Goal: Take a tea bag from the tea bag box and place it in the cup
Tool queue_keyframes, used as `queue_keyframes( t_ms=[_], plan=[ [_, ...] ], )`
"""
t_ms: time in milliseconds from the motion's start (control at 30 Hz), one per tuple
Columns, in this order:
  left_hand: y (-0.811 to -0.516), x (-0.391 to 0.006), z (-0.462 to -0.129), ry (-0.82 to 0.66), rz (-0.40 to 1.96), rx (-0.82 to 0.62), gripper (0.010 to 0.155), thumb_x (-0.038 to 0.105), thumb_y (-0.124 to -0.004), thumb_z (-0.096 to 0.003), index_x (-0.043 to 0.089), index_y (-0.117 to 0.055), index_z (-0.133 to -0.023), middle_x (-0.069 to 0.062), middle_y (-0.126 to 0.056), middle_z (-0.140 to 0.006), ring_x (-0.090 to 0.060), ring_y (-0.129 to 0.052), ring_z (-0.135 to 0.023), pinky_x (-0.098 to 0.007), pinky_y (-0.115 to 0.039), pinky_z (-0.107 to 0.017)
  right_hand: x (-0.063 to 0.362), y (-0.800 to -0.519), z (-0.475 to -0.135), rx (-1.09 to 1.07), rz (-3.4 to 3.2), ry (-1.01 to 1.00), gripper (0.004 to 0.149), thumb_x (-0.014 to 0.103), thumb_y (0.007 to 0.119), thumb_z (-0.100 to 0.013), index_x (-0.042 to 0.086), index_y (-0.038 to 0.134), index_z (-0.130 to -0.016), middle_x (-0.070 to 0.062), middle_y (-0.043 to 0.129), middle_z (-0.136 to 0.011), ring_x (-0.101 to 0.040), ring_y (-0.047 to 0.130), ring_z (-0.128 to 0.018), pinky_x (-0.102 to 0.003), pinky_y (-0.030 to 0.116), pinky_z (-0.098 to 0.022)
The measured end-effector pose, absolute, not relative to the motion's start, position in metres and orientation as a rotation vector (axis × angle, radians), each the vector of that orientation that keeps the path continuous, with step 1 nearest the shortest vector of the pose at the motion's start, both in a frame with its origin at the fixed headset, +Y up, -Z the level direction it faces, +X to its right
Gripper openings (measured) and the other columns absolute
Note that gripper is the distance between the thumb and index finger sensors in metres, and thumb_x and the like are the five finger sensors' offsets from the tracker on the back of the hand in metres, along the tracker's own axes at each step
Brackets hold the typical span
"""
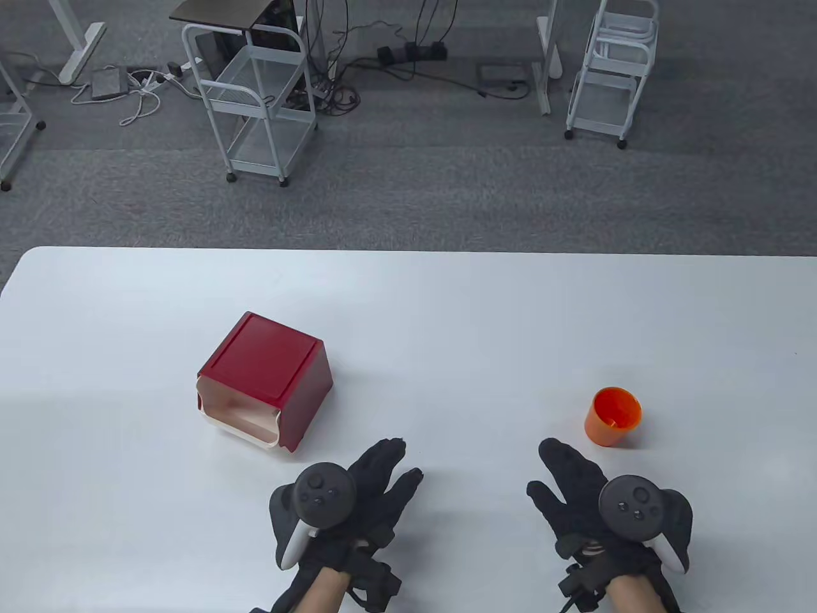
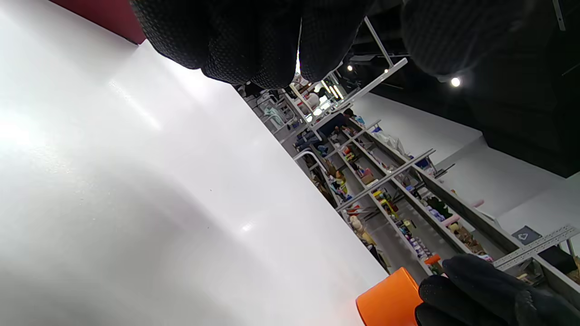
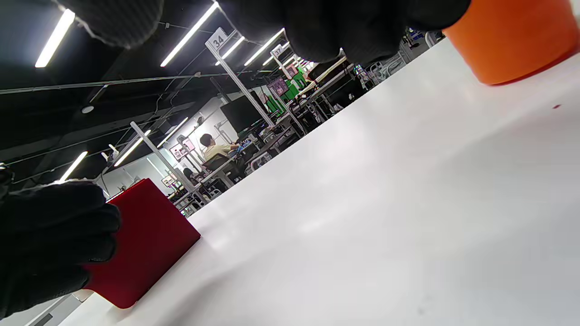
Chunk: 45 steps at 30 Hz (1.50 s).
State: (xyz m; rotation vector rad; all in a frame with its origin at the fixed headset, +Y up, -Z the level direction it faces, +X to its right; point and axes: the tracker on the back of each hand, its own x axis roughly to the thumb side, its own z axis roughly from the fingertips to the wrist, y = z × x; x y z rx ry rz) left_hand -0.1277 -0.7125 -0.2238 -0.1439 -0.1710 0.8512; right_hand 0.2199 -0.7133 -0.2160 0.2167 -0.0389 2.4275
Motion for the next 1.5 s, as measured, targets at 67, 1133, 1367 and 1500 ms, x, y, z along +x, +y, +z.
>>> queue_keyframes(
  t_ms=[67, 1133, 1367, 1500],
  plan=[
    [-0.713, -0.128, -0.224, -0.170, 0.854, -0.146, 0.071, 0.063, -0.064, -0.0500, 0.025, -0.064, -0.110, -0.010, -0.067, -0.118, -0.035, -0.071, -0.104, -0.047, -0.065, -0.075, 0.220, -0.713, -0.216, 0.215, 2.425, -0.040, 0.071, 0.056, 0.070, -0.047, 0.014, 0.055, -0.102, -0.024, 0.060, -0.106, -0.055, 0.065, -0.089, -0.064, 0.056, -0.067],
    [-0.664, -0.210, -0.230, 0.097, 0.084, 0.102, 0.062, 0.051, -0.076, -0.0480, 0.029, -0.069, -0.106, -0.004, -0.074, -0.114, -0.029, -0.078, -0.101, -0.042, -0.069, -0.076, 0.221, -0.713, -0.214, 0.232, 2.408, -0.054, 0.070, 0.056, 0.070, -0.047, 0.013, 0.055, -0.102, -0.024, 0.061, -0.105, -0.055, 0.066, -0.088, -0.063, 0.057, -0.066],
    [-0.667, -0.238, -0.246, 0.210, -0.096, 0.035, 0.061, 0.043, -0.083, -0.0464, 0.032, -0.068, -0.105, 0.000, -0.073, -0.115, -0.026, -0.078, -0.103, -0.039, -0.069, -0.078, 0.221, -0.713, -0.214, 0.226, 2.408, -0.058, 0.070, 0.056, 0.070, -0.047, 0.013, 0.056, -0.102, -0.024, 0.061, -0.105, -0.055, 0.066, -0.088, -0.063, 0.057, -0.066],
    [-0.677, -0.241, -0.263, 0.253, -0.183, -0.031, 0.061, 0.037, -0.086, -0.0452, 0.035, -0.068, -0.103, 0.004, -0.072, -0.115, -0.022, -0.077, -0.104, -0.036, -0.068, -0.080, 0.222, -0.713, -0.214, 0.217, 2.408, -0.060, 0.070, 0.056, 0.070, -0.047, 0.013, 0.056, -0.102, -0.025, 0.061, -0.105, -0.055, 0.065, -0.088, -0.063, 0.057, -0.066]
  ],
)
